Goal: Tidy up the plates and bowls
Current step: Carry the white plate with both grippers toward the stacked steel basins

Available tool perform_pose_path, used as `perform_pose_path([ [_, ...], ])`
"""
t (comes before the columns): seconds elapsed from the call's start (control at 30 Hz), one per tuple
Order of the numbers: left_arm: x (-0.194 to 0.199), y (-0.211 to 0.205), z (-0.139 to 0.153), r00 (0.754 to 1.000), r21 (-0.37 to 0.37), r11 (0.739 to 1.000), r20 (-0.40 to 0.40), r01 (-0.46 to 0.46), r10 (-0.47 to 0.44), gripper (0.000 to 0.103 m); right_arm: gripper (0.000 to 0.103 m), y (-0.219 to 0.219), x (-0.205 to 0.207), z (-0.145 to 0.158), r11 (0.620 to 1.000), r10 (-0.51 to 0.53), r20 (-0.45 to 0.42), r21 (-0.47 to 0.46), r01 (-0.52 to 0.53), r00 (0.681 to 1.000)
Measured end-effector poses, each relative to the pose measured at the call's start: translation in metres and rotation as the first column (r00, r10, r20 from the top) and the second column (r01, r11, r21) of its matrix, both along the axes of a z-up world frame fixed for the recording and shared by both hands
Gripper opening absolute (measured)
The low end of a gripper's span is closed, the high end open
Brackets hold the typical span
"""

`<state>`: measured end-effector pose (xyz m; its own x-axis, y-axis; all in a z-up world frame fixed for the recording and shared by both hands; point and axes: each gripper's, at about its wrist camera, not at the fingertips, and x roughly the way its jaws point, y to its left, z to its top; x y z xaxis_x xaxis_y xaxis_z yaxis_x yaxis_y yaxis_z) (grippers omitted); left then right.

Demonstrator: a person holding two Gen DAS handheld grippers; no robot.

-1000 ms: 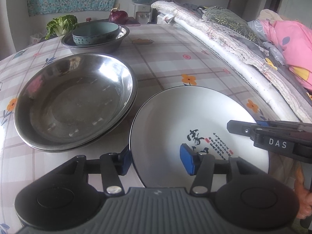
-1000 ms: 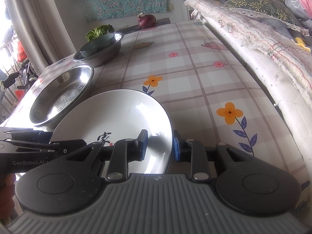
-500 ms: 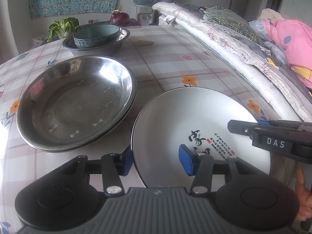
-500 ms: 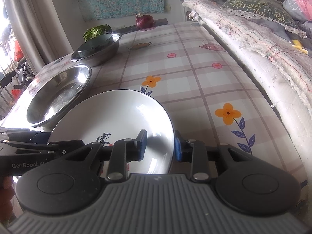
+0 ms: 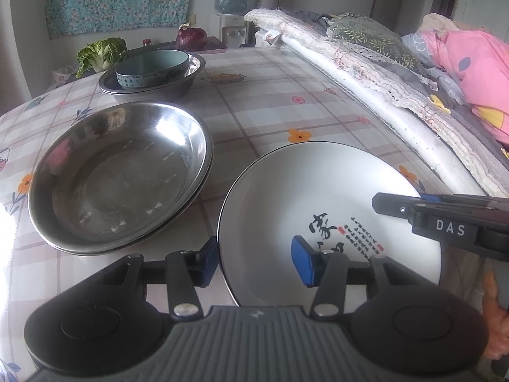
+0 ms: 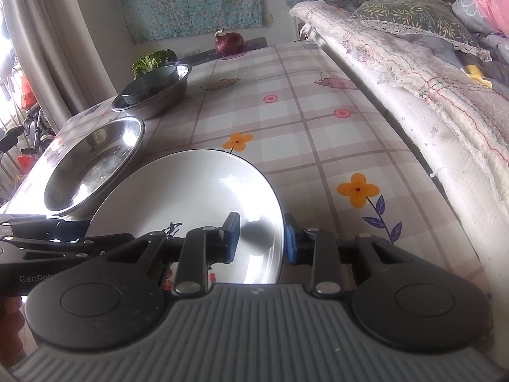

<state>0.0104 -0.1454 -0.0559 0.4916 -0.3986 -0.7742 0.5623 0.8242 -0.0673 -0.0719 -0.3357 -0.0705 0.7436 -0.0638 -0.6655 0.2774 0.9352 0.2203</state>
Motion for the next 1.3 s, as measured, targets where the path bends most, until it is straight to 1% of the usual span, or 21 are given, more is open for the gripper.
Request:
perform_pose_path([
  [0.2,0.0,0.0,-0.001,1.0,0.002,1.0,0.008,-0.001,0.001,0.048,0.029,-0.001,0.001,-0.001,1.0,0.0,0.001,-0.006,0.0,1.0],
  [0.27,0.0,0.001,0.0,1.0,0.001,1.0,0.011,-0.003,0.003,0.044,0.028,-0.002,0.002,-0.003,1.0,-0.003,-0.004,-0.004,0.003,1.0],
  [0.33,0.001,0.001,0.0,1.0,0.002,1.0,0.01,-0.004,0.004,0.042,0.028,-0.003,0.003,-0.005,1.0,-0.007,-0.008,0.0,0.007,1.0],
  [0.47,0.003,0.0,-0.003,1.0,0.035,0.999,0.002,-0.01,0.01,0.032,0.026,-0.005,0.001,-0.007,1.0,-0.009,-0.008,0.011,0.009,1.0],
  [0.5,0.003,0.001,-0.004,1.0,0.036,0.999,-0.007,-0.01,0.011,0.032,0.026,-0.005,0.0,-0.007,1.0,-0.008,-0.009,0.016,0.008,1.0],
  [0.63,0.004,0.004,-0.004,1.0,0.028,1.0,-0.026,-0.01,0.011,0.031,0.026,-0.005,-0.005,-0.007,1.0,0.0,-0.012,0.017,0.0,1.0],
  [0.83,0.003,0.002,-0.004,1.0,0.036,0.999,-0.026,-0.013,0.014,0.031,0.026,-0.001,-0.009,-0.008,1.0,0.01,-0.016,0.003,-0.01,1.0],
  [0.9,0.003,0.002,-0.004,1.0,0.039,0.999,-0.029,-0.011,0.012,0.032,0.026,0.0,-0.011,-0.008,1.0,0.008,-0.013,0.001,-0.008,1.0],
  [1.03,0.002,-0.002,-0.005,1.0,0.051,0.999,-0.027,0.006,-0.005,0.037,0.027,0.0,-0.01,-0.008,1.0,0.004,-0.01,0.0,-0.004,1.0],
  [1.17,0.002,-0.003,-0.005,1.0,0.05,0.999,-0.026,-0.003,0.005,0.038,0.029,0.005,-0.01,-0.008,1.0,0.001,-0.01,-0.021,-0.001,1.0],
  [1.3,-0.001,-0.005,-0.004,1.0,0.064,0.998,-0.011,-0.007,0.007,0.038,0.029,0.007,-0.008,-0.006,0.999,-0.001,-0.019,-0.043,0.0,1.0],
])
